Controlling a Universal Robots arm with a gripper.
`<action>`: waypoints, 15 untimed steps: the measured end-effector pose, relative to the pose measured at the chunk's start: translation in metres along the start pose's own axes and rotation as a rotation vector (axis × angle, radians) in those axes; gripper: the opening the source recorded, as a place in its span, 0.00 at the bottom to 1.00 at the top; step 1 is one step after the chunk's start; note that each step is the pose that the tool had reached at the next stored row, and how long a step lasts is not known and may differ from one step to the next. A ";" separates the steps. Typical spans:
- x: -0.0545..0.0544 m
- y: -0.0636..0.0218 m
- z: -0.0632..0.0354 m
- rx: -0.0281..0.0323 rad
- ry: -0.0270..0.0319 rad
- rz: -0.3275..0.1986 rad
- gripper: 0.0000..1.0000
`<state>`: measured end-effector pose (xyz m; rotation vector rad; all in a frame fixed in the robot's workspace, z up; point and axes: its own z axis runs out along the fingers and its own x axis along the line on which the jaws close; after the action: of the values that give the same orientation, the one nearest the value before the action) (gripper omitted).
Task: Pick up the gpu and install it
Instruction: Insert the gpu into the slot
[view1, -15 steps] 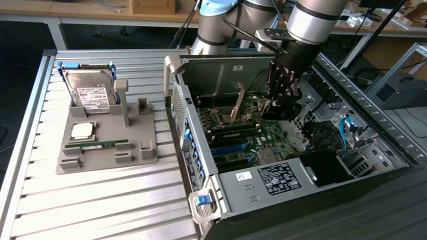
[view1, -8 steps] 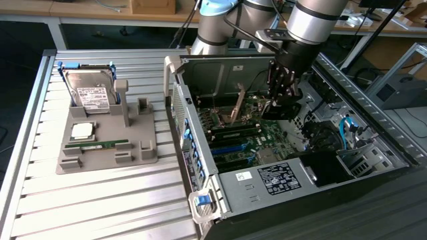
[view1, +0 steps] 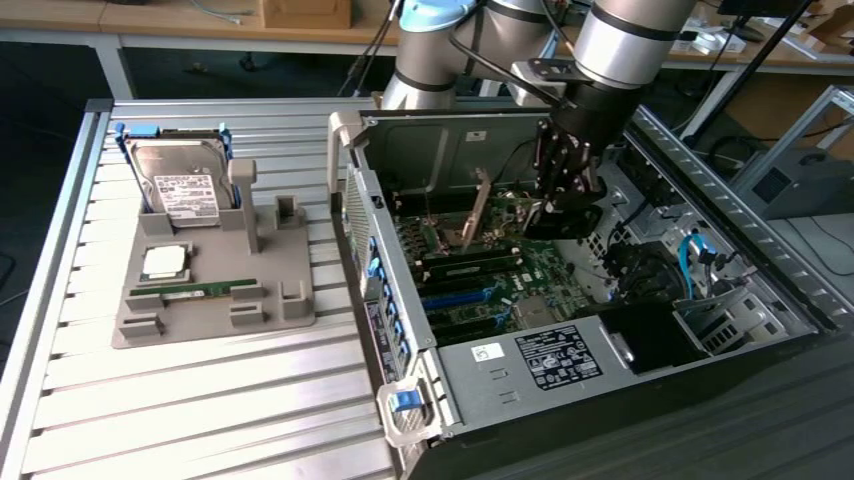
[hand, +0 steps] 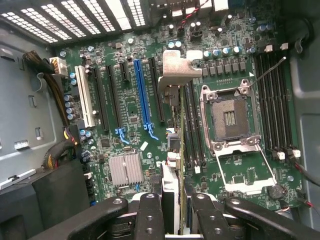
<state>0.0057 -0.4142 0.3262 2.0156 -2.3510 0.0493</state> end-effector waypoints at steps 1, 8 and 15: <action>0.000 0.0000 0.0000 0.0002 0.0000 -0.003 0.27; 0.000 0.0000 0.0000 0.0013 0.0001 -0.023 0.27; 0.000 0.0000 0.0000 0.0025 0.0002 -0.046 0.27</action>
<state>0.0057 -0.4142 0.3262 2.0696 -2.3046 0.0509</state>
